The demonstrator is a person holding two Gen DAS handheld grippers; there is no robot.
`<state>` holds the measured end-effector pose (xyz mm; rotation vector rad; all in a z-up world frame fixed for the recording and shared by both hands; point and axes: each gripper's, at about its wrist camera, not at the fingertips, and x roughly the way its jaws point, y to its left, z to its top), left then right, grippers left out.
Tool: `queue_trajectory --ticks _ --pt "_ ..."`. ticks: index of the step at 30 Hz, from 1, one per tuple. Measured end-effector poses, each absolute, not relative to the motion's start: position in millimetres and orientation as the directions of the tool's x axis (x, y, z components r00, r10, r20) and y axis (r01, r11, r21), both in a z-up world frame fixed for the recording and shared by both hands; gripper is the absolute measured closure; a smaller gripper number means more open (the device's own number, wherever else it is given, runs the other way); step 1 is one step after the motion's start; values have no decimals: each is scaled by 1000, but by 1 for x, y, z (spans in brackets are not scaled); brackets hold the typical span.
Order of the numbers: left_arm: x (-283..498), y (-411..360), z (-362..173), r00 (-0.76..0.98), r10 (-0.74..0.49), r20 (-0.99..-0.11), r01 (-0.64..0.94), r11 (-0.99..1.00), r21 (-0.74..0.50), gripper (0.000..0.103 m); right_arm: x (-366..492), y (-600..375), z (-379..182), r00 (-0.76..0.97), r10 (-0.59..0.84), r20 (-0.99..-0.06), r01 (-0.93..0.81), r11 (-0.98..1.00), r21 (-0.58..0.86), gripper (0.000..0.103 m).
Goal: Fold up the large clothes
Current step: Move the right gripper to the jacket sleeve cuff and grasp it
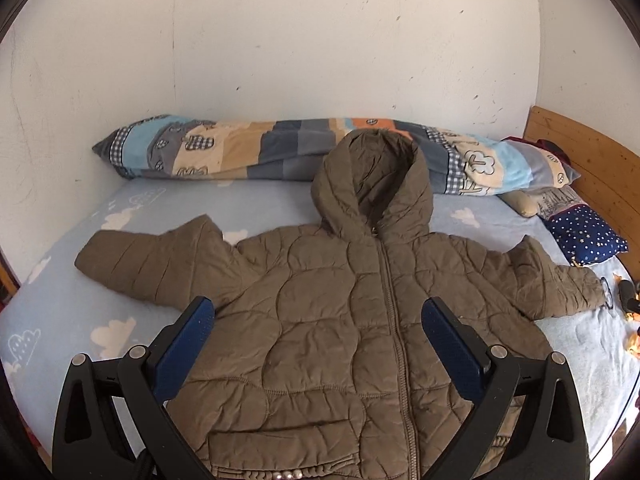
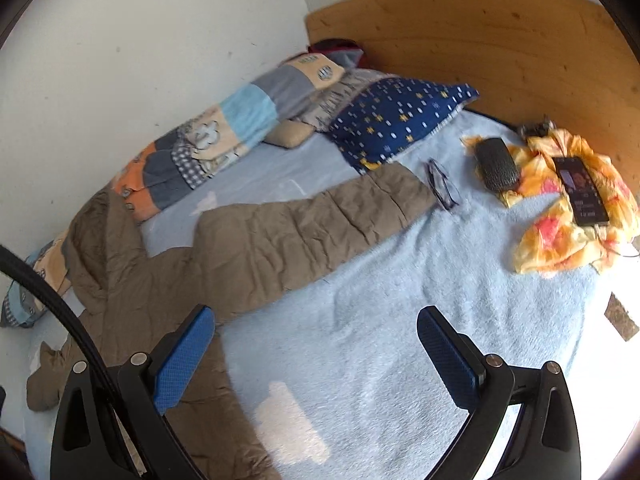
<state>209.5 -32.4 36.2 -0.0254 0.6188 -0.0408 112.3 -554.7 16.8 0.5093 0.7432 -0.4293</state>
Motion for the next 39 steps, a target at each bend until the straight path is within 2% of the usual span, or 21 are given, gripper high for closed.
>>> queue_trajectory --ticks 5,11,16,23,26,28,34,39 --pt "216 -26 23 795 -33 -605 22 999 -25 0 126 -597 -15 664 -125 -738 559 738 378 0" --pt "223 -21 13 771 -32 -637 12 999 -36 0 140 -626 -24 672 -87 -735 577 683 447 0" --pt "231 -16 9 759 -25 -651 -6 999 -45 0 159 -655 -32 681 -98 -725 580 677 453 1" --pt "253 -4 -5 710 -8 -704 -51 997 -63 0 167 -714 -59 690 -87 -718 629 563 536 3" --pt "257 -5 -9 701 -8 -713 -52 997 -61 0 169 -737 -70 699 -77 -710 638 515 572 10" --pt "259 -7 -12 697 -8 -717 -44 998 -54 0 173 -747 -80 710 -46 -702 630 487 605 20" --pt "264 -9 -17 687 -10 -726 -38 998 -50 0 190 -762 -98 693 -53 -719 654 465 597 23" --pt "267 -7 -23 674 -12 -739 -43 998 -55 0 202 -774 -110 692 -65 -719 661 457 595 32"
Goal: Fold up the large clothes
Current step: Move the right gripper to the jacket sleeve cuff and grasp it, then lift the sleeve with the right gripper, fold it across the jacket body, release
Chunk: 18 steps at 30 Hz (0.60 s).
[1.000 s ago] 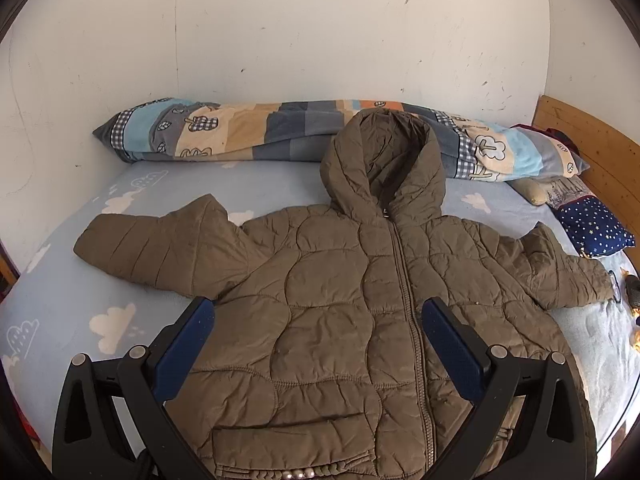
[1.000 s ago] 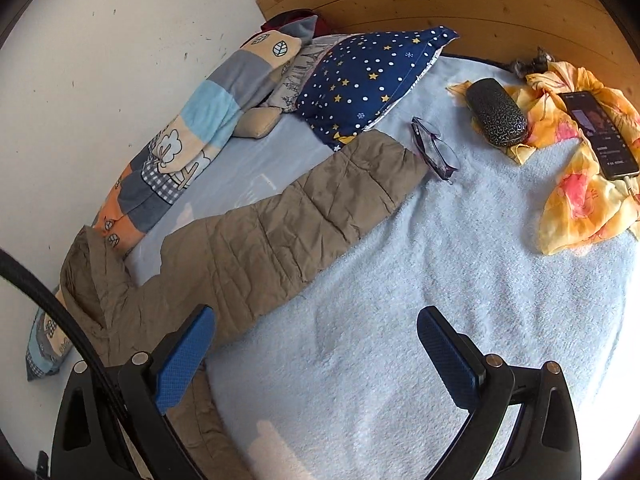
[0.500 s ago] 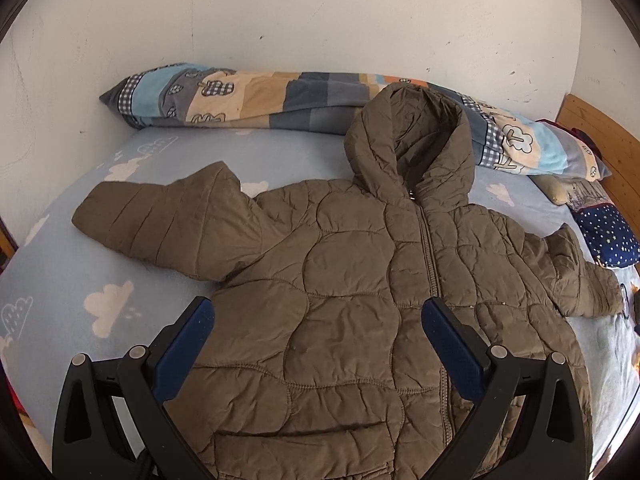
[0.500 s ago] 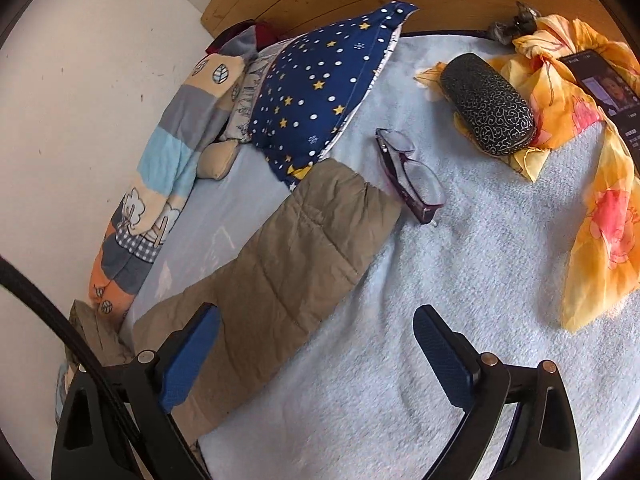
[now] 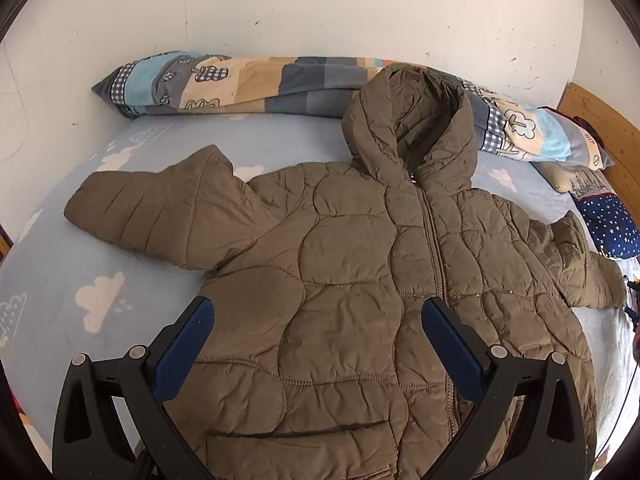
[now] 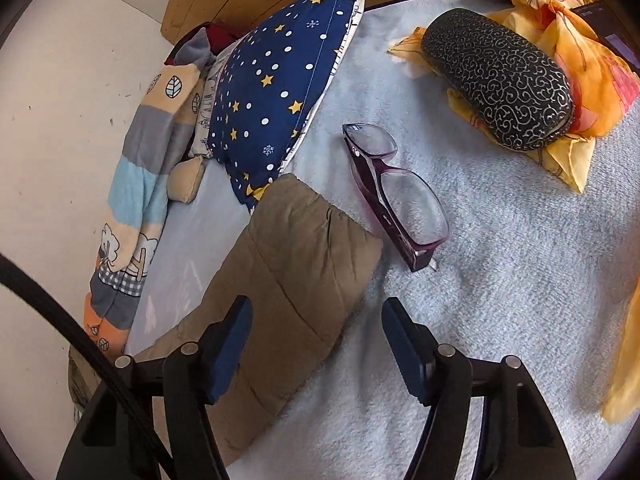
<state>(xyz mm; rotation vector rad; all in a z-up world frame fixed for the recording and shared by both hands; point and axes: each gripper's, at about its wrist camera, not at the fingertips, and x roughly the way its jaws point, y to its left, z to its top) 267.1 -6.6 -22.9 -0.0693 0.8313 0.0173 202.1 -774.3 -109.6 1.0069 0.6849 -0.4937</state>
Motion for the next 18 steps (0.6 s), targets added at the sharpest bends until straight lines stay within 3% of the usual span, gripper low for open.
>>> queue_trajectory --ticks 6,8,12,18 --pt "272 -5 -32 657 -8 -754 -45 998 -50 0 213 -792 -134 667 -73 -741 699 406 589 51" --pt "274 -5 -33 650 -10 -760 -48 997 -54 0 214 -792 -138 685 -81 -725 690 392 609 51" --pt "273 -5 -32 650 -19 -759 -46 997 -65 0 227 -782 -129 719 -56 -692 628 479 614 80" --pt "266 1 -23 676 -13 -737 -53 996 -66 0 221 -767 -77 757 -142 -637 605 520 603 86"
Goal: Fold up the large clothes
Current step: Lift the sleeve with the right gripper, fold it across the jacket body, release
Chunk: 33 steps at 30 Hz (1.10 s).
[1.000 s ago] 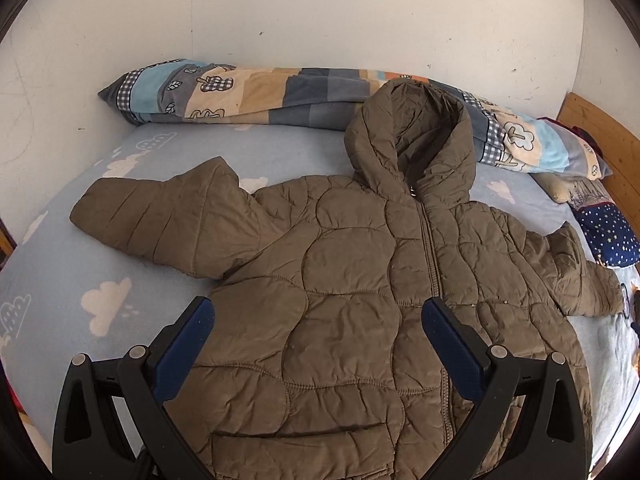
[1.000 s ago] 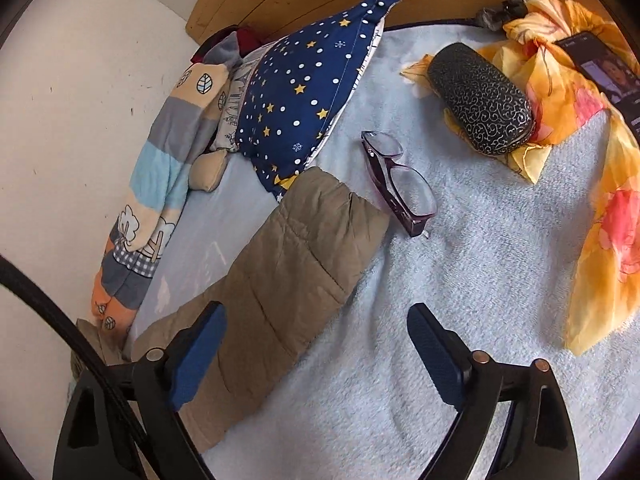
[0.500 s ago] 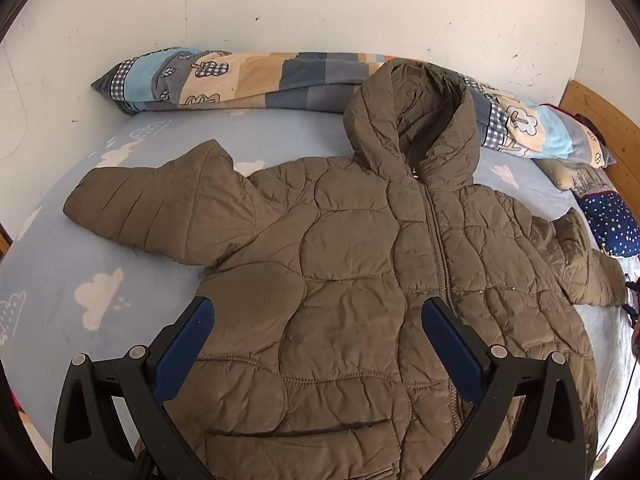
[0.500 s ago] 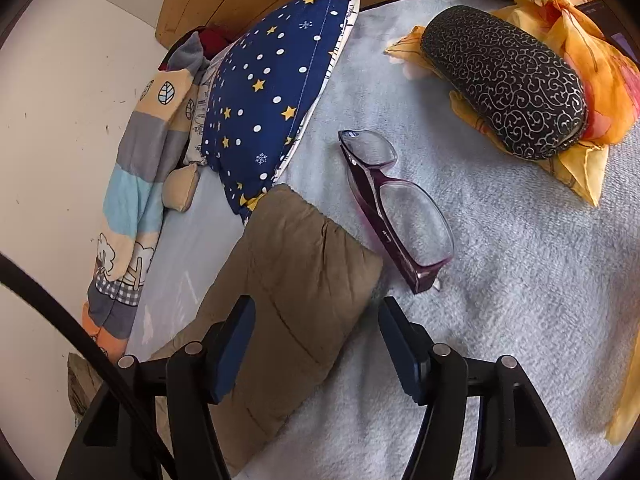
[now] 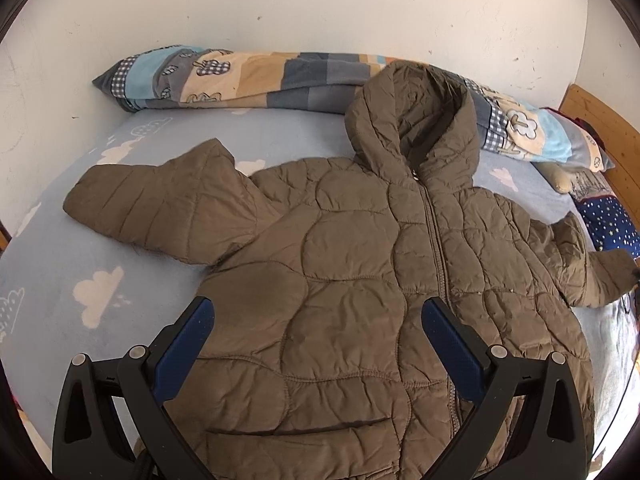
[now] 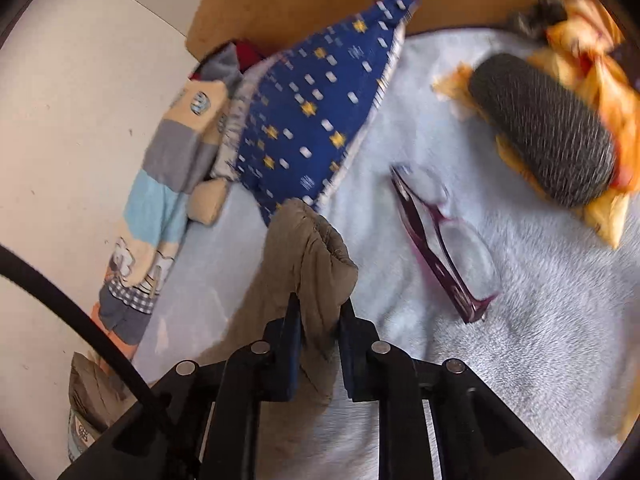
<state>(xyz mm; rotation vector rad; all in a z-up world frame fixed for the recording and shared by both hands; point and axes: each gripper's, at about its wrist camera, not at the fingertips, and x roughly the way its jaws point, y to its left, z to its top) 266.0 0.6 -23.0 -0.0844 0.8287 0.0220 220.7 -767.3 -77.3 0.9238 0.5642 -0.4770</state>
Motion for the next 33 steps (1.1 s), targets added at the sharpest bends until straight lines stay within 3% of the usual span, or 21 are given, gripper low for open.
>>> queue_trajectory --ticks 7,16,25,33 --pt "260 15 -10 697 -18 -717 -76 992 -98 0 215 -716 29 846 -176 -504 489 634 599 87" --pt "250 36 4 723 -7 -690 -106 987 -121 0 218 -584 143 943 -19 -333 210 810 548 87" --pt "243 55 9 730 -8 -683 -125 982 -145 0 241 -445 180 926 190 -326 -7 873 488 87" --pt "244 62 8 727 -3 -687 -137 979 -150 0 269 -351 163 854 343 -391 -155 885 439 87"
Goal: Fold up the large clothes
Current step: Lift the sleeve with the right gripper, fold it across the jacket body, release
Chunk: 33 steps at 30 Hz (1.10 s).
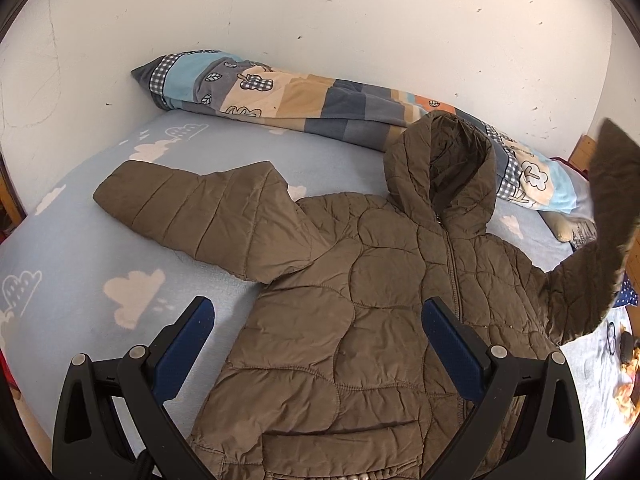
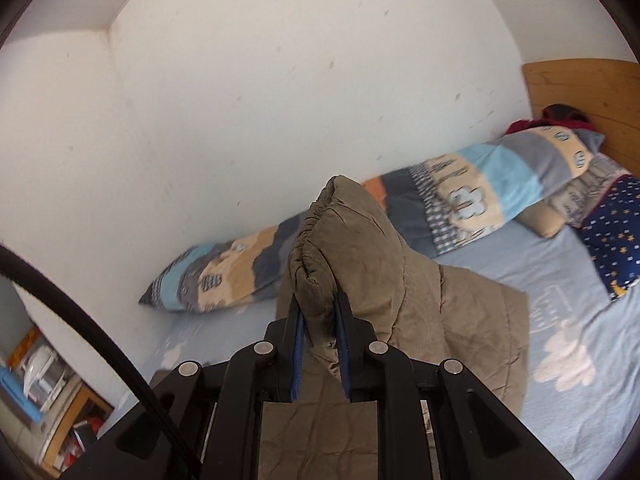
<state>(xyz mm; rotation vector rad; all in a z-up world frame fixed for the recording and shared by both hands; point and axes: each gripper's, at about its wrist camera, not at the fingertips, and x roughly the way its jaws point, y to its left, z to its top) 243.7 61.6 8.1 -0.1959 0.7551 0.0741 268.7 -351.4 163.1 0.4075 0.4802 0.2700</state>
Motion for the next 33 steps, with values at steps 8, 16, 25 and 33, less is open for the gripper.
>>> queue_trajectory --ticks 8,16,25,33 --pt "245 66 5 721 -2 -693 -144 978 -152 0 302 -257 83 709 421 -566 -259 902 346 87" --pt "244 73 5 719 2 -695 -157 975 -159 0 321 -185 -6 553 453 -700 -325 890 320 88" --pt "243 81 6 720 12 -694 -171 972 -160 0 322 -126 -34 497 476 -726 -398 868 296 88" --pt "243 85 5 717 14 -697 -178 970 -163 0 327 -102 -65 438 470 -766 -401 865 302 88"
